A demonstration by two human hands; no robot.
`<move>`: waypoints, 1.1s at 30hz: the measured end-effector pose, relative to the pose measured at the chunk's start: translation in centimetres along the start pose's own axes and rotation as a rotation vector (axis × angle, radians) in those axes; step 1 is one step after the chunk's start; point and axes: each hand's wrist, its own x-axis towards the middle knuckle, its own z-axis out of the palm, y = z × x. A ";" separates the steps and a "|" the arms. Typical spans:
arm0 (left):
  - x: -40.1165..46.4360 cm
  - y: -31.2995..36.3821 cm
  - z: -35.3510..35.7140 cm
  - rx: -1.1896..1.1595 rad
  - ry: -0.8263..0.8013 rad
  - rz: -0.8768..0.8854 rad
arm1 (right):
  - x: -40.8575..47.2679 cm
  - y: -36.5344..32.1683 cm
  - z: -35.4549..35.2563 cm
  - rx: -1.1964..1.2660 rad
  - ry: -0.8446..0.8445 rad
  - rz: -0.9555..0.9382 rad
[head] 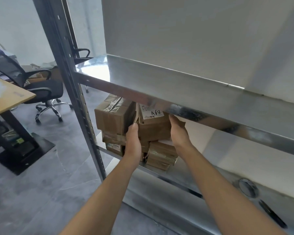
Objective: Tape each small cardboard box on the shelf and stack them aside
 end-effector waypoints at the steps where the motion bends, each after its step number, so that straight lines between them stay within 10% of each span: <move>1: -0.1 0.1 0.2 -0.002 -0.016 0.018 | -0.1 0.1 -0.2 0.013 0.002 -0.001; 18: -7.8 -3.9 10.0 0.077 -0.397 0.054 | -5.5 9.1 -15.4 0.340 0.219 -0.201; 33: -12.5 -13.2 19.0 -0.060 -0.155 -0.268 | -4.4 16.4 -28.2 0.178 -0.058 -0.075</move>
